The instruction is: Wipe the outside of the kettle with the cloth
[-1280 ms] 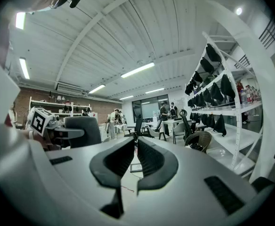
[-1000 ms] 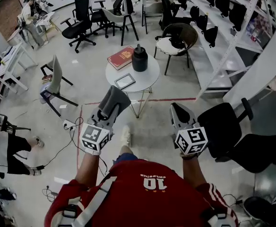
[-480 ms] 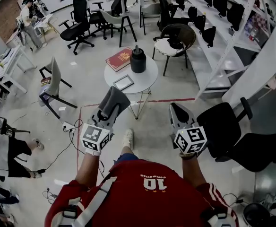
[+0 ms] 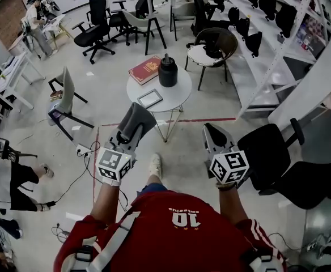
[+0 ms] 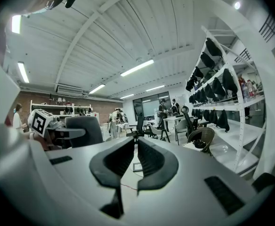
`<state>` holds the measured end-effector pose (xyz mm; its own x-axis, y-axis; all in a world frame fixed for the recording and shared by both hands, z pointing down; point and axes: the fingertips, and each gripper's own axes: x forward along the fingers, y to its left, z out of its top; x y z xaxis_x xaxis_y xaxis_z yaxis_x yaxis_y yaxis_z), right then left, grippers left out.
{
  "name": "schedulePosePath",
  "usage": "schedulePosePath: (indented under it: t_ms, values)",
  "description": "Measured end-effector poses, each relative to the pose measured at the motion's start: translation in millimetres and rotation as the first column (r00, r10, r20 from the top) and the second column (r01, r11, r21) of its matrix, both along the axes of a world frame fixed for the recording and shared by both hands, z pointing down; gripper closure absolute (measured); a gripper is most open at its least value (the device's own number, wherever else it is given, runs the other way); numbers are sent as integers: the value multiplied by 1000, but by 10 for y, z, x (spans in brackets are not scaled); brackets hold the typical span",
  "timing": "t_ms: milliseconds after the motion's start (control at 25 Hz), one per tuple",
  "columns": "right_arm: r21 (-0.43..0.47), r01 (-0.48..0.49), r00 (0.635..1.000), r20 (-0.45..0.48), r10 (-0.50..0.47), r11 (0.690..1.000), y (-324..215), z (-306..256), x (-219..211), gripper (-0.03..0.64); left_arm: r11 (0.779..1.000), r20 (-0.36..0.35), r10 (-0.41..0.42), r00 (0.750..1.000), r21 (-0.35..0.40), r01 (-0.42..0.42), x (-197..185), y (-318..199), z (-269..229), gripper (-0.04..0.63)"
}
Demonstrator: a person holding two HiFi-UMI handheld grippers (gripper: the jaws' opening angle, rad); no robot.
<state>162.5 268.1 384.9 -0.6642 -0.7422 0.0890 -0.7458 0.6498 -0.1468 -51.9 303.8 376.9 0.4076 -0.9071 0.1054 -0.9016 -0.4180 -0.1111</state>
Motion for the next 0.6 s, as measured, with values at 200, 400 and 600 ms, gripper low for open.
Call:
schedulePosePath:
  t_ms: [200,400,600]
  values:
    - [-1,0,1000,-3,0,1000,-116,-15,-56,583,1000,0,-5,1000,-6,5,-87,-85,14,548]
    - [1,-12,1000,-19,12,1000,-282,-36,-110,583,1000,-19,-20,1000,-2,20,-214,-218,2,548]
    - [1,-13,1000,-29,13,1000,-553,-61,-153,583,1000,-24,-28,999,8,28,-289,-479,-10,548]
